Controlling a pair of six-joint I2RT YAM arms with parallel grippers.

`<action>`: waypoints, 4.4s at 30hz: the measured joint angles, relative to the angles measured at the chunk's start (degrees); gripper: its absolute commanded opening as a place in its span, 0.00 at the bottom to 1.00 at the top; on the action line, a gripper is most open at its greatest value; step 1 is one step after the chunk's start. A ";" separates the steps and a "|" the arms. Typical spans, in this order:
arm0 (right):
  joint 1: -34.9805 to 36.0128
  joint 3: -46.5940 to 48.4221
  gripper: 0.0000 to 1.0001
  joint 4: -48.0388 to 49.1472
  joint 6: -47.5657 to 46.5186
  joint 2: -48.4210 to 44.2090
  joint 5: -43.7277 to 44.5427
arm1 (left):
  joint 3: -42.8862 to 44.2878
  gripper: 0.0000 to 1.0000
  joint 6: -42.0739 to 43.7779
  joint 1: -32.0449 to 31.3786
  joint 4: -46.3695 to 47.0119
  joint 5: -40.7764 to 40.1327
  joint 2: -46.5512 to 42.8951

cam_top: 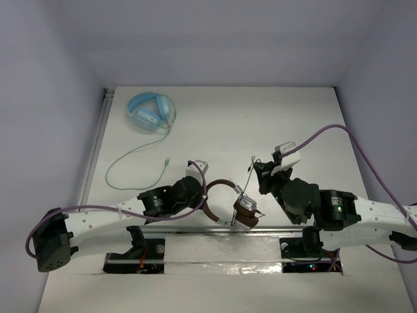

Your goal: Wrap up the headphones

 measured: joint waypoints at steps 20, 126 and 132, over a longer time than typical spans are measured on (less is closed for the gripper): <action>-12.55 -11.76 0.00 3.15 17.03 2.62 -11.17 | 9.79 0.00 4.79 10.86 -7.10 13.88 -20.17; -16.61 -27.04 0.05 45.48 39.52 7.41 -32.81 | 2.49 0.00 -13.68 -4.63 19.15 -30.80 7.34; -16.61 -25.88 0.09 41.35 38.75 6.97 -28.76 | 2.43 0.00 -14.40 -5.77 18.27 -30.73 7.21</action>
